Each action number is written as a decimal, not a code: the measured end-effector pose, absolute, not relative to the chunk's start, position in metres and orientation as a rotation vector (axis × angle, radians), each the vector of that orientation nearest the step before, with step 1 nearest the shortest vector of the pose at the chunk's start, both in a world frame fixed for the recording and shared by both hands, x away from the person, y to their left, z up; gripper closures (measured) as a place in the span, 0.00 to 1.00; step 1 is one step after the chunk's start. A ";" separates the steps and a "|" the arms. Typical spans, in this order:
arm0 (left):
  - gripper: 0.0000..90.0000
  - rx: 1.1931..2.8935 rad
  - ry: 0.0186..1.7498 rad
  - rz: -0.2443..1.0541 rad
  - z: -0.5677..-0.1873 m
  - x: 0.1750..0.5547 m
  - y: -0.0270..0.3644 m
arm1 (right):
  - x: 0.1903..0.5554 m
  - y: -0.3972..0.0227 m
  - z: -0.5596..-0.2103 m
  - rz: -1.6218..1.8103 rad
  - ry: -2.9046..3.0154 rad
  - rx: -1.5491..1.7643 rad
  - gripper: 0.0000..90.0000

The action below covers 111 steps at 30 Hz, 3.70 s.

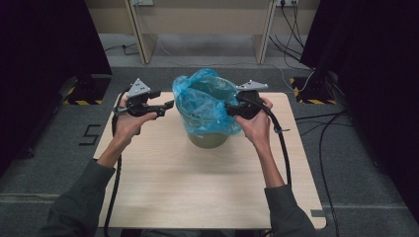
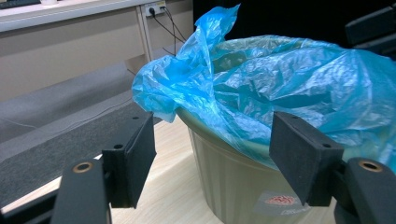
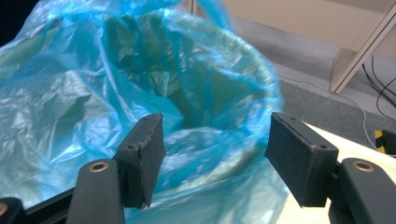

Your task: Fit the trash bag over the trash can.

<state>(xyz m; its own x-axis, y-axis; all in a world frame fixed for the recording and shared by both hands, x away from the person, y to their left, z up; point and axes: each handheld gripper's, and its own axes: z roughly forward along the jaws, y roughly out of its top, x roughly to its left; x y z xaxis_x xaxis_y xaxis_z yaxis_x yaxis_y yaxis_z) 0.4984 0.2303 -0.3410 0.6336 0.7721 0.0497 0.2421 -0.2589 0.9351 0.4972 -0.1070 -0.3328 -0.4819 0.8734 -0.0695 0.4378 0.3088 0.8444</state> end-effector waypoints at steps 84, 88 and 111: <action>0.49 1.744 0.935 0.538 -0.352 0.563 0.242 | 0.424 -0.150 -0.347 1.194 2.056 1.099 0.44; 0.48 1.745 0.932 0.526 -0.352 0.566 0.232 | 0.445 -0.136 -0.337 1.256 1.987 1.152 0.43; 0.38 1.772 0.902 0.543 -0.362 0.537 0.221 | 0.542 -0.140 -0.346 1.219 2.036 1.213 0.65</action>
